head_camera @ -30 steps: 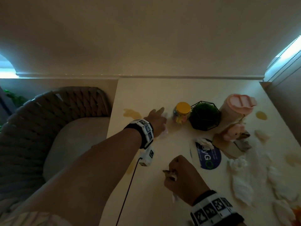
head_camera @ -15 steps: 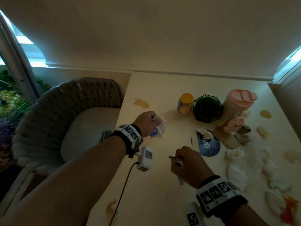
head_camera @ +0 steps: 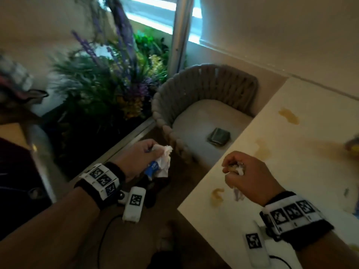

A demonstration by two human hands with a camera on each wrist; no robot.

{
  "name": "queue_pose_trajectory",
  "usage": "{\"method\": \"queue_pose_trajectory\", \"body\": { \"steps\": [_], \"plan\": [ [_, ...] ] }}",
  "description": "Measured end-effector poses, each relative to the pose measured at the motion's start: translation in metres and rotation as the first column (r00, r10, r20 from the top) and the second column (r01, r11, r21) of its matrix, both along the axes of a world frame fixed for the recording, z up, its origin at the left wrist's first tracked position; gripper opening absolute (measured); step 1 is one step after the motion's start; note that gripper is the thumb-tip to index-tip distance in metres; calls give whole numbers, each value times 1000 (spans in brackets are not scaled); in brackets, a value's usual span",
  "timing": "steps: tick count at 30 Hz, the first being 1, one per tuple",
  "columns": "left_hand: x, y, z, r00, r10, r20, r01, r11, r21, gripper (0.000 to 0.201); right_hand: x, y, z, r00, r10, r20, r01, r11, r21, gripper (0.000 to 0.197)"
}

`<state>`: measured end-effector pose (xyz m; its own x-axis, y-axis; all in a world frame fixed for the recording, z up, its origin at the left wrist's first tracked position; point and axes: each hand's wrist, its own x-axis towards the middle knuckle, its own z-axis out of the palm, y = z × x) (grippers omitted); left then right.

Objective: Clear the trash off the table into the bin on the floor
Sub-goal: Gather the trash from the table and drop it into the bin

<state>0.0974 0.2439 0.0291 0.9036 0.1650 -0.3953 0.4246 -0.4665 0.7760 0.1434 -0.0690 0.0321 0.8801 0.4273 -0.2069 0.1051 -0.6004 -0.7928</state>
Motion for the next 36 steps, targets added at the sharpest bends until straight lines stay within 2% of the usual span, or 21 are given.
{"method": "queue_pose_trajectory", "body": {
  "steps": [3, 6, 10, 14, 18, 22, 26, 29, 31, 33, 34, 36],
  "plan": [
    [-45, 63, -20, 993, 104, -57, -96, 988, 121, 19, -5, 76, -6, 991, 135, -6, -134, 991, 21, 32],
    [-70, 119, -53, 981, 160, -110, -140, 975, 171, 21, -6, 161, -30, 973, 224, -54, -224, 975, 2, 28],
    [-74, 191, -117, 961, 169, -219, -135, 978, 161, 20, -6, 272, -108, 952, 267, -150, -286, 951, -119, 26],
    [-59, 239, -196, 932, 186, -312, -156, 981, 117, 14, 4, 345, -197, 952, 179, -250, -238, 944, -227, 25],
    [-41, 256, -283, 885, 188, -426, -186, 981, 47, 15, 19, 377, -290, 942, 48, -332, -155, 940, -303, 26],
    [-29, 255, -375, 844, 226, -486, -269, 963, -20, 21, 36, 396, -380, 921, -30, -389, -115, 932, -345, 25],
    [-20, 249, -469, 811, 255, -527, -342, 937, -72, 22, 46, 415, -473, 896, -155, -417, -14, 927, -375, 28],
    [-10, 243, -521, 786, 270, -556, -370, 926, -74, 34, 48, 425, -528, 880, -194, -434, 4, 916, -401, 35],
    [-3, 240, -540, 780, 282, -559, -389, 918, -79, 37, 49, 430, -553, 872, -198, -447, 0, 914, -405, 50],
    [1, 238, -548, 821, 265, -506, -380, 915, -137, 36, 54, 432, -567, 859, -216, -463, -7, 902, -432, 71],
    [-1, 238, -549, 839, 250, -484, -359, 922, -147, 36, 57, 431, -570, 850, -239, -470, 5, 896, -445, 74],
    [-8, 239, -546, 840, 256, -479, -345, 932, -108, 39, 62, 425, -567, 841, -265, -471, 34, 896, -443, 67]
  ]
}}
